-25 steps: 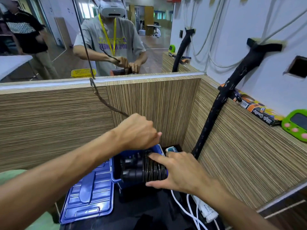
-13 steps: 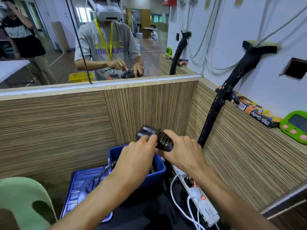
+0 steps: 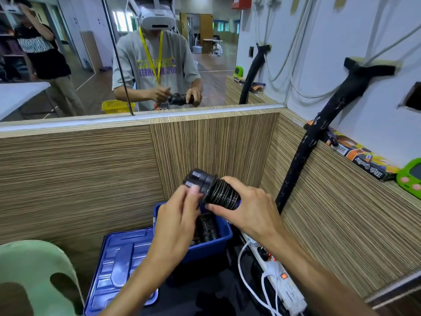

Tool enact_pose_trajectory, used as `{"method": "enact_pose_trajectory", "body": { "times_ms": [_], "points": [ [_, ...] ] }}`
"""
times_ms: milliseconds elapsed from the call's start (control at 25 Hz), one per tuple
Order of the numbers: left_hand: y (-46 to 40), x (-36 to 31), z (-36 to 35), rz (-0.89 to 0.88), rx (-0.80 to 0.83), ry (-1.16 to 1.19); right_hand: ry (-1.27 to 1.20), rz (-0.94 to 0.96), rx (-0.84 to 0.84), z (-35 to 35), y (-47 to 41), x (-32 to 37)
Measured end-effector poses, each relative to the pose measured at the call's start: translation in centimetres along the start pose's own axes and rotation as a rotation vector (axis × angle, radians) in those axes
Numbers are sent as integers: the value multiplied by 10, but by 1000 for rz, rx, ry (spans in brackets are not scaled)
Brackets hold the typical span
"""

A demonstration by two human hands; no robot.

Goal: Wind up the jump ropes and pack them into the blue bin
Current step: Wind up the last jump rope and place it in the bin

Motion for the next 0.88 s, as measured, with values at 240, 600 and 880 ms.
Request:
{"method": "enact_pose_trajectory", "body": {
  "times_ms": [240,600,880],
  "points": [
    [5,36,-7,186,-110,222,-80,24,-29,-8,7,4],
    [1,81,-15,178,-115,88,-344,73,2,6,7,18],
    [-47,142,-7,-24,335,-722,-153,304,296,-4,13,28]
  ]
}}
Point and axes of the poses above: each hand's wrist, its own y-axis away from the middle knuckle, its own z-axis out of the back of the hand, x = y × z, the point moved 5 cm from there along -y, towards the middle knuckle, and after that the axes turned 2 degrees about -y, right-handed, at the moved point
